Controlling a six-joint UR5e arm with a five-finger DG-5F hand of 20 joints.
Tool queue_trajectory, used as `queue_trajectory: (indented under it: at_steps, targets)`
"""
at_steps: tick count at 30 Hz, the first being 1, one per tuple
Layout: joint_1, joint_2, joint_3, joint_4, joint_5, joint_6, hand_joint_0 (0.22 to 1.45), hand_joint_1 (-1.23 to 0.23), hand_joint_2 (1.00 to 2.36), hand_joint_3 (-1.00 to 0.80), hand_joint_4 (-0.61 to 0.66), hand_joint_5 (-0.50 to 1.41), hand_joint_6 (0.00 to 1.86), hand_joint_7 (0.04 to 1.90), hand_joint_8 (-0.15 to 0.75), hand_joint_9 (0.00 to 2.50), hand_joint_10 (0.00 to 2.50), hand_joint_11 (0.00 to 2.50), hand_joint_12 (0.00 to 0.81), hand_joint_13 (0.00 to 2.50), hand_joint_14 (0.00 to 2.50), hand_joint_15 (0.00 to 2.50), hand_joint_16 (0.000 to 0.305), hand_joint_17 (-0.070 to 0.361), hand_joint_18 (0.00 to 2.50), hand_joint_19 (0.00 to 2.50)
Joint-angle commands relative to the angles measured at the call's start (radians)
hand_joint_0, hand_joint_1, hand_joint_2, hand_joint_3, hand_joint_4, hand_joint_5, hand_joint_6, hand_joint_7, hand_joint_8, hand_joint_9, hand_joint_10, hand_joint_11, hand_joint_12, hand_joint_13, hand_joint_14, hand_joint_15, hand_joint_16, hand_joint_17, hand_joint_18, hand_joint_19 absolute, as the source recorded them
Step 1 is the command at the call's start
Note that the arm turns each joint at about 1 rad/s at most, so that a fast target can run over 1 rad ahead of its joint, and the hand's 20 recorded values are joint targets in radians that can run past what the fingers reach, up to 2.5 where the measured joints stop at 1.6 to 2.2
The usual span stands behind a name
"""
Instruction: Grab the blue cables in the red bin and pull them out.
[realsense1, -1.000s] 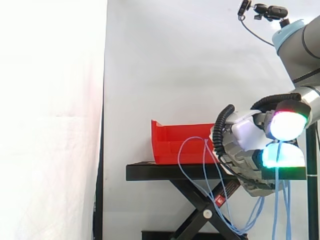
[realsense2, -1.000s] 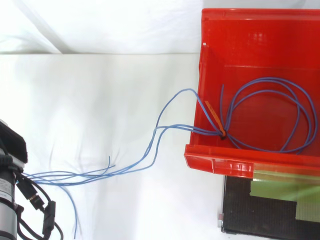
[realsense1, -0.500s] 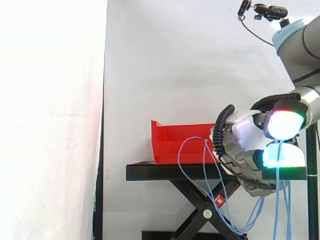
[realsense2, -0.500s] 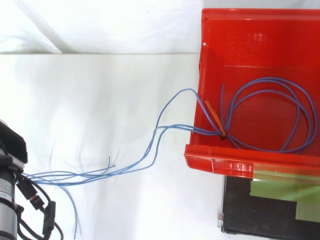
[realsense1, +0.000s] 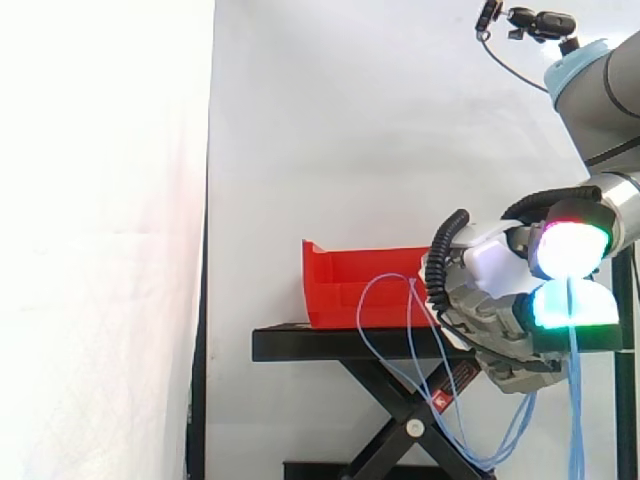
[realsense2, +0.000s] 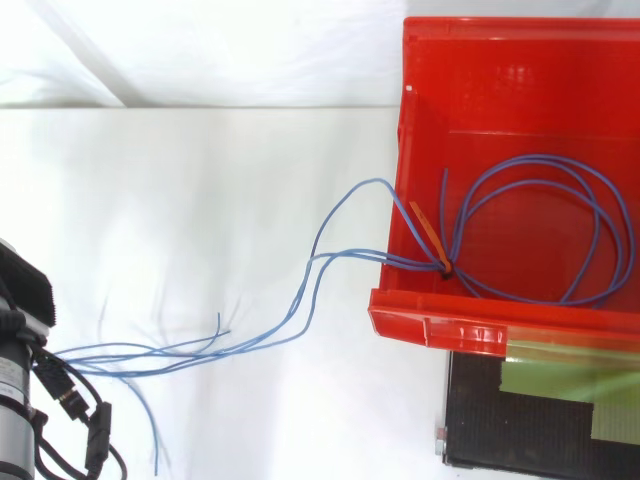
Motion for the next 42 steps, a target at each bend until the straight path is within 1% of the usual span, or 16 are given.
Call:
queue_trajectory:
  at_steps: [1, 5, 8, 18, 25, 30, 32, 33, 34, 35, 36, 37, 38, 39, 40, 42]
  targets:
    - [0.0, 0.0, 0.0, 0.0, 0.0, 0.0, 0.9, -0.93, 1.0, -0.98, 0.25, 0.93, 0.67, 0.55, 0.229, 1.3, 0.01, 1.57, 0.322, 1.49, 0.0, 1.82, 0.044, 0.099, 1.09, 1.27]
    - [0.0, 0.0, 0.0, 0.0, 0.002, 0.0, 0.93, -0.96, 1.0, -0.91, 0.23, 0.9, 0.75, 0.53, 0.22, 1.3, 0.01, 1.55, 0.32, 1.49, 0.0, 1.82, 0.045, 0.1, 1.1, 1.26]
    - [0.002, 0.0, 0.0, 0.002, 0.002, 0.0, 0.94, -0.96, 1.0, -0.92, 0.22, 0.88, 0.81, 0.49, 0.223, 1.3, 0.01, 1.56, 0.316, 1.49, 0.0, 1.82, 0.045, 0.1, 1.1, 1.26]
    - [0.003, 0.0, 0.0, 0.008, 0.002, 0.008, 0.97, -0.95, 1.0, -0.93, 0.21, 0.86, 0.88, 0.46, 0.233, 1.29, 0.01, 1.53, 0.314, 1.49, 0.0, 1.82, 0.044, 0.099, 1.09, 1.26]
    - [0.009, 0.0, 0.0, 0.06, 0.0, 0.003, 0.98, -0.95, 1.0, -0.92, 0.21, 0.84, 0.95, 0.43, 0.247, 1.29, 0.01, 1.53, 0.303, 1.48, 0.0, 1.84, 0.044, 0.098, 1.09, 1.26]
    - [0.009, 0.0, 0.0, 0.115, 0.005, 0.0, 0.98, -0.95, 1.0, -0.91, 0.2, 0.84, 0.97, 0.42, 0.237, 1.29, 0.01, 1.54, 0.302, 1.47, 0.02, 1.84, 0.043, 0.098, 1.1, 1.24]
    - [0.009, 0.0, 0.0, 0.123, 0.005, 0.0, 0.98, -0.95, 1.0, -0.9, 0.2, 0.84, 0.98, 0.42, 0.239, 1.29, 0.01, 1.55, 0.3, 1.46, 0.08, 1.8, 0.043, 0.097, 1.1, 1.25]
    - [0.009, 0.0, 0.0, 0.132, 0.005, 0.0, 0.98, -0.95, 1.0, -0.9, 0.2, 0.84, 0.99, 0.42, 0.238, 1.29, 0.01, 1.56, 0.298, 1.42, 0.28, 1.72, 0.043, 0.098, 1.11, 1.26]
    - [0.009, 0.0, 0.0, 0.153, 0.005, 0.0, 0.99, -0.95, 1.0, -0.9, 0.2, 0.84, 0.99, 0.42, 0.239, 1.29, 0.01, 1.56, 0.305, 1.42, 0.3, 1.7, 0.043, 0.098, 1.12, 1.26]
    - [0.009, 0.0, 0.0, 0.163, 0.005, 0.0, 0.99, -0.95, 1.0, -0.9, 0.2, 0.84, 0.99, 0.42, 0.239, 1.3, 0.01, 1.56, 0.308, 1.4, 0.39, 1.68, 0.044, 0.098, 1.13, 1.26]
    - [0.009, 0.0, 0.0, 0.184, 0.005, 0.0, 0.99, -0.95, 1.0, -0.91, 0.19, 0.83, 1.0, 0.42, 0.234, 1.32, 0.0, 1.61, 0.317, 1.37, 0.6, 1.59, 0.043, 0.097, 1.16, 1.27]
    - [0.009, 0.0, -0.002, 0.195, 0.005, 0.0, 0.99, -0.95, 1.0, -0.91, 0.19, 0.83, 1.0, 0.42, 0.232, 1.32, 0.0, 1.62, 0.317, 1.37, 0.63, 1.57, 0.043, 0.096, 1.17, 1.28]
    - [0.009, 0.0, 0.0, 0.204, 0.005, 0.0, 0.99, -0.95, 1.0, -0.9, 0.2, 0.83, 1.0, 0.42, 0.224, 1.34, 0.0, 1.66, 0.32, 1.34, 0.78, 1.49, 0.044, 0.099, 1.18, 1.29]
    - [0.009, 0.0, -0.002, 0.221, 0.005, 0.0, 0.99, -0.95, 1.0, -0.91, 0.19, 0.83, 1.0, 0.42, 0.214, 1.35, 0.05, 1.69, 0.329, 1.3, 1.09, 1.34, 0.043, 0.097, 1.2, 1.33]
    - [0.009, 0.0, -0.002, 0.227, 0.005, 0.0, 0.99, -0.95, 1.0, -0.91, 0.19, 0.83, 1.0, 0.42, 0.214, 1.35, 0.06, 1.68, 0.332, 1.3, 1.11, 1.34, 0.043, 0.097, 1.2, 1.33]
    - [0.009, 0.0, -0.005, 0.249, 0.005, 0.0, 0.99, -0.95, 1.0, -0.91, 0.2, 0.83, 1.0, 0.42, 0.206, 1.34, 0.17, 1.68, 0.337, 1.27, 1.3, 1.29, 0.043, 0.096, 1.24, 1.36]
